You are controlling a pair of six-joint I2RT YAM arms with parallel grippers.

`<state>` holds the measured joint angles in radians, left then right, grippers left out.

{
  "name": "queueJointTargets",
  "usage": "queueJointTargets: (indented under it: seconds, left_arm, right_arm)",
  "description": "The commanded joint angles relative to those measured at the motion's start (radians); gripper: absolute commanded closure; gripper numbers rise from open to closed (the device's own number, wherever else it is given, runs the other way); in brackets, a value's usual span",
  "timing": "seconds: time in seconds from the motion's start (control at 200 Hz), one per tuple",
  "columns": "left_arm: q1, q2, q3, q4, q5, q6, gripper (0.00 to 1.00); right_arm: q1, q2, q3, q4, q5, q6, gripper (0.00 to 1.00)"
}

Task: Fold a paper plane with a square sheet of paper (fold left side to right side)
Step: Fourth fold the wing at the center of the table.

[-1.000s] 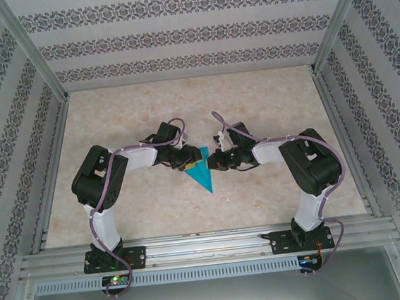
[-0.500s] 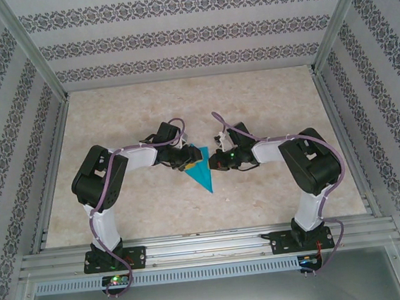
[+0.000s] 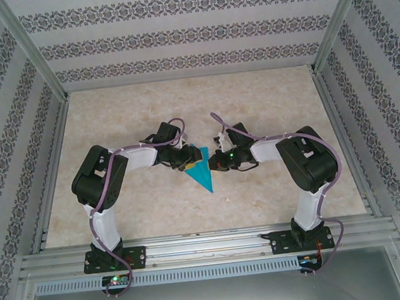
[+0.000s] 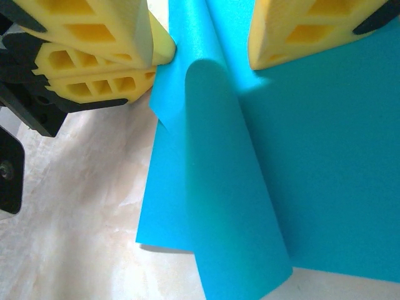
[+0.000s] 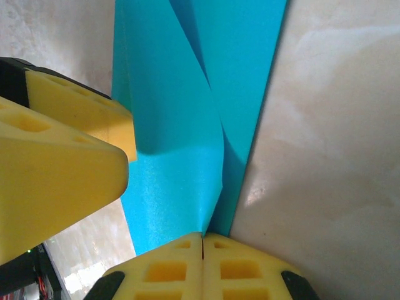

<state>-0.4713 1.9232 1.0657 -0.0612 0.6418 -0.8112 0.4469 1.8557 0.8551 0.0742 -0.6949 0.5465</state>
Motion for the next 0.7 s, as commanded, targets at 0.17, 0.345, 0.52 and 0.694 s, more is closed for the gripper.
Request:
queueJointTargets:
  seconds: [0.17,0.345,0.52,0.694]
  left_arm:
    - [-0.007,0.01,-0.018,-0.042,-0.038,0.001,0.52]
    - [-0.006,-0.02,-0.02,-0.012,-0.015,-0.018,0.46]
    - [-0.007,-0.052,-0.007,-0.009,-0.002,-0.019,0.4]
    - [-0.005,-0.098,0.002,-0.045,-0.044,0.003,0.35]
  right_arm:
    - [-0.001,0.048,0.007,-0.077,0.079,-0.023,1.0]
    - [-0.001,0.066,0.012,-0.123,0.12,-0.016,1.0]
    - [0.003,0.087,0.021,-0.153,0.144,-0.013,1.0]
    - [0.005,0.092,0.025,-0.159,0.147,-0.014,1.0]
